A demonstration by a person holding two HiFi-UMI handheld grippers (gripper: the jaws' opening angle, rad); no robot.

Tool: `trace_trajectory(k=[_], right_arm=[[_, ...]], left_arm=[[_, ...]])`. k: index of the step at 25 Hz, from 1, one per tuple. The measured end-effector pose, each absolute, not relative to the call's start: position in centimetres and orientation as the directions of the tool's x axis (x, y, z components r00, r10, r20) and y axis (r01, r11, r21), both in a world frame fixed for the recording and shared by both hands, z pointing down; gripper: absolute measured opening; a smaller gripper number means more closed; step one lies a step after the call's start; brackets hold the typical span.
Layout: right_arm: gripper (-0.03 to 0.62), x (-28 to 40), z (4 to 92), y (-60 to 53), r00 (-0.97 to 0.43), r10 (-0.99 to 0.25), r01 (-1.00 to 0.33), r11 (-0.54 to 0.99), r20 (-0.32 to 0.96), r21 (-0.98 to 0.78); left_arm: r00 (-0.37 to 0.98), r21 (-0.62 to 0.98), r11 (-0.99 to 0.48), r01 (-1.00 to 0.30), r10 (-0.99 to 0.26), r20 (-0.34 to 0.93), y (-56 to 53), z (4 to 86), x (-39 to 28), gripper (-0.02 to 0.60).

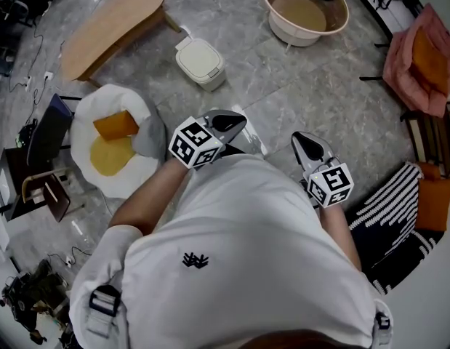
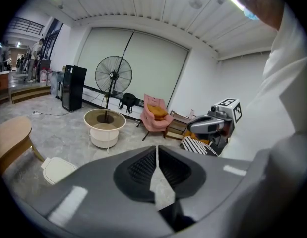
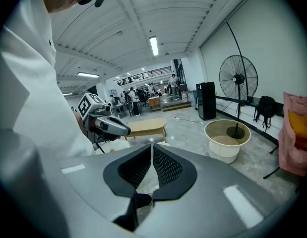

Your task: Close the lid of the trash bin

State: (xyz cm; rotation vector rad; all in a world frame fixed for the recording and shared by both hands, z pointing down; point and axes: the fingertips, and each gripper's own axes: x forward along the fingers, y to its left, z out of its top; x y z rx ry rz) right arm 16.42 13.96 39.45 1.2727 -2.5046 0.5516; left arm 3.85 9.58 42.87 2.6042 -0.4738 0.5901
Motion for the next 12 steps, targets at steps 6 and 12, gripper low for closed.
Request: trace_trajectory(k=[6,12], right_arm=[[0.014,16.7,39.9,13.8,-0.578,-0.701,-0.813,0.542,0.418,-0.215],[0.014,16.7,40.3,12.9,-0.581,-0.694,-0.809,0.547,0.426,-0.213]], left_arm=[[0.847,0.336,-0.843,-0.421,-0.232,0.479,9.5,43.5,4.0,0.069],[0.843,0.342,-0.836,-0.429,-0.235,0.483,8.8,44.1,3.8,0.069]])
